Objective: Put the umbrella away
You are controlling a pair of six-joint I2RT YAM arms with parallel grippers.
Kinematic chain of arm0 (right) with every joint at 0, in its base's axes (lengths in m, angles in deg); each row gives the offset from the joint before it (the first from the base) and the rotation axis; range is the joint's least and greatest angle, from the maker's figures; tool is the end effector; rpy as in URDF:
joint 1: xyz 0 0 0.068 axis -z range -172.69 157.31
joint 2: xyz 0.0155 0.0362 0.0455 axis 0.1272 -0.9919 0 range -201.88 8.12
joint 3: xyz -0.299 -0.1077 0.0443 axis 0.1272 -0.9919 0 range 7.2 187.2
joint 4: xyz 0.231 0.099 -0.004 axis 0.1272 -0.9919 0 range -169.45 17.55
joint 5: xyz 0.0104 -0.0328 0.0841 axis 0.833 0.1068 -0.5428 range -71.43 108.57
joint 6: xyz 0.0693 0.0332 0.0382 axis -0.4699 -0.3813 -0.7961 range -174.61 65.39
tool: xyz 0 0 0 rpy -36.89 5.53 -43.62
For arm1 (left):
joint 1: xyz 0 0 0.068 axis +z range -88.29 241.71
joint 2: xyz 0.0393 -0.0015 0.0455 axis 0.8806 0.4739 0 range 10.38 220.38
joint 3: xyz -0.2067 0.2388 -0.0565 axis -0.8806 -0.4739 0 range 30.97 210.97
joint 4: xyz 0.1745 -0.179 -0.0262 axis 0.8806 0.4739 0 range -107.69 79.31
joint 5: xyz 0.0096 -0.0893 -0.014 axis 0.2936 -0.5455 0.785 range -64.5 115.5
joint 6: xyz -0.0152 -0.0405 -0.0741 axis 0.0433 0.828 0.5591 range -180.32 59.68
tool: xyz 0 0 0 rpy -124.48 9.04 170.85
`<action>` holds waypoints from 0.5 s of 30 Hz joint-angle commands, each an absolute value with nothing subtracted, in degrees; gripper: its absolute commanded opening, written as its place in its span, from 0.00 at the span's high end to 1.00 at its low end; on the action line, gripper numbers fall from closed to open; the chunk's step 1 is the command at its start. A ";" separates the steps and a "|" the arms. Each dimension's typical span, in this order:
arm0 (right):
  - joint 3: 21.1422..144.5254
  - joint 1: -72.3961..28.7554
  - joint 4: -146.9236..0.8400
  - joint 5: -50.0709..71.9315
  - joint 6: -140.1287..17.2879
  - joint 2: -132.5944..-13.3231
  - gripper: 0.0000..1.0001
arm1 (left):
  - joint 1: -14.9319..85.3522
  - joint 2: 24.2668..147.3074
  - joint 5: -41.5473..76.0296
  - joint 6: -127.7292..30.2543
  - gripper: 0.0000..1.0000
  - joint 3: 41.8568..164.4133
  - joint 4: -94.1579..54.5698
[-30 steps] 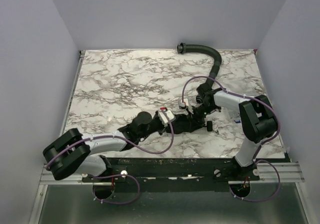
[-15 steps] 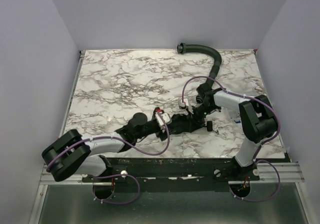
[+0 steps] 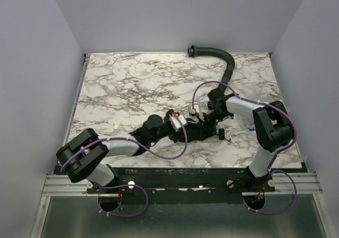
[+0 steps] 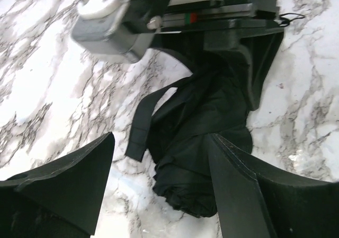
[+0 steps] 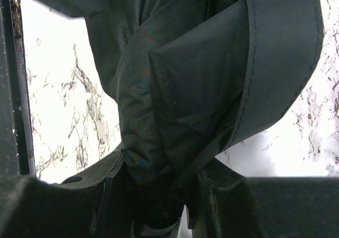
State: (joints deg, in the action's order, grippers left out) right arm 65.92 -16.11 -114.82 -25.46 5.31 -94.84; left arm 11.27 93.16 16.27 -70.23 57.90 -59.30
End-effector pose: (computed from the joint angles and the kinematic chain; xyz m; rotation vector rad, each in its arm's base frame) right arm 0.2612 0.1705 0.1704 -1.8004 1.9750 1.0016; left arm 0.1853 -0.2434 0.2277 1.0362 1.5495 -0.6422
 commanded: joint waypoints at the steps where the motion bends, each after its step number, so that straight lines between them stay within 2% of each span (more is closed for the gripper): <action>1: 62.57 -17.48 -112.52 -15.53 5.17 -99.94 0.95 | 15.04 91.93 15.11 -68.49 0.28 57.56 -59.77; 8: 62.57 -17.45 -112.54 -15.47 5.20 -100.03 0.95 | 21.88 88.92 3.88 -62.74 0.28 58.20 -55.40; 15: 62.78 -17.48 -112.54 -15.54 5.07 -100.25 0.95 | 22.50 90.95 -0.58 -64.93 0.28 61.15 -50.67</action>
State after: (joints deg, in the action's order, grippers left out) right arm 65.92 -16.11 -114.79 -25.46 5.23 -94.88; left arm 22.38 89.73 5.40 -64.11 58.34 -54.29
